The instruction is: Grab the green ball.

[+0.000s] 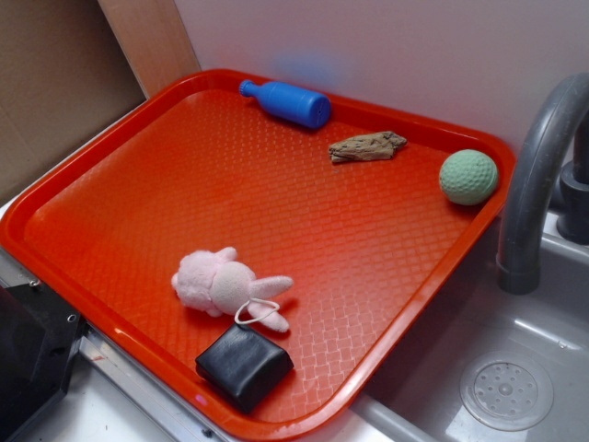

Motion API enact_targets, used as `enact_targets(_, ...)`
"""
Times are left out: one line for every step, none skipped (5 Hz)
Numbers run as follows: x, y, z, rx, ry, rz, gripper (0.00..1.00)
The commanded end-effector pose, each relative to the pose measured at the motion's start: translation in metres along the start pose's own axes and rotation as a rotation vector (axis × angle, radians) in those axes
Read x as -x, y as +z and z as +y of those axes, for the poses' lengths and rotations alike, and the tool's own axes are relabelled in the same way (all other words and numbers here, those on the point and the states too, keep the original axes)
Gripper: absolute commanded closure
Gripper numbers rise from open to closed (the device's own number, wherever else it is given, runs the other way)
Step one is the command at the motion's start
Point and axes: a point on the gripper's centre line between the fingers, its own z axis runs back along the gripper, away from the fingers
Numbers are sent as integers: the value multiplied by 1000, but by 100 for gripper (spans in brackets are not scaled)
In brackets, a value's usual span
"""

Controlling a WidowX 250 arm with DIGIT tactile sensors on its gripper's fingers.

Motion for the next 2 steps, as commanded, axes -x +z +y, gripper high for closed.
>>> enact_targets(0,0,0,0,0,0,0)
enact_targets(-43,-56,-22,-77,-193,-7,0)
